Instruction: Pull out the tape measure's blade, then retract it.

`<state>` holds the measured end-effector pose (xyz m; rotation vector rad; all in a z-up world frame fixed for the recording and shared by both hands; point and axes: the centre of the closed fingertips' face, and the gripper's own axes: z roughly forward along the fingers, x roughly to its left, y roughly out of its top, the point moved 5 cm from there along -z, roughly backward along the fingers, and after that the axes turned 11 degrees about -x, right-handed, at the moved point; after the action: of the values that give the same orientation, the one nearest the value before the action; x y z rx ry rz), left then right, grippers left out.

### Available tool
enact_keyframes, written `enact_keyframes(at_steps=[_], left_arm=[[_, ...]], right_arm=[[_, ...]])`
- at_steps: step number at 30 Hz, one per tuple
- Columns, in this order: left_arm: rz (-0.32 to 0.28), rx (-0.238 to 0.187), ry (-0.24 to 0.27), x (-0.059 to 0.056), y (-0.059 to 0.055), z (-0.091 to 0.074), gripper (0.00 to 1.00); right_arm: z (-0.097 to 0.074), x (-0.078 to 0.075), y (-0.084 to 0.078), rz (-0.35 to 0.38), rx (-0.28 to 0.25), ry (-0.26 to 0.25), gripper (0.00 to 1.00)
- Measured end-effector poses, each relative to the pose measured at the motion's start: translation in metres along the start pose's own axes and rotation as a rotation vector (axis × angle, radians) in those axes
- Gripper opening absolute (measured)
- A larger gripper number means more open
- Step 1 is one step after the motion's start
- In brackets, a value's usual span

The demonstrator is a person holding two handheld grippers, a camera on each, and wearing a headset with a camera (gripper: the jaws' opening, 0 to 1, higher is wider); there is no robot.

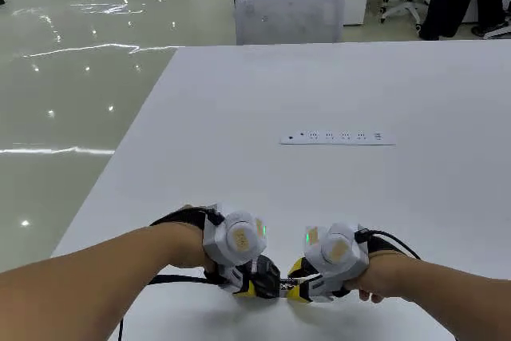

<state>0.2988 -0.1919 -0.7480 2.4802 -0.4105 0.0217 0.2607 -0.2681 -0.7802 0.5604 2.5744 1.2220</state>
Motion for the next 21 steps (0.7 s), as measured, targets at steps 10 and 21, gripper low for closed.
enact_keyframes(at_steps=[10, 21], left_arm=[[0.002, 0.004, -0.007, 0.0, -0.001, -0.001, 0.33], [-0.01, -0.002, 0.0, 0.001, 0.0, -0.001, 0.33]], right_arm=[[-0.011, -0.001, -0.008, 0.036, -0.012, 0.011, 0.12], [-0.037, -0.005, -0.028, 0.063, -0.008, -0.01, 0.12]])
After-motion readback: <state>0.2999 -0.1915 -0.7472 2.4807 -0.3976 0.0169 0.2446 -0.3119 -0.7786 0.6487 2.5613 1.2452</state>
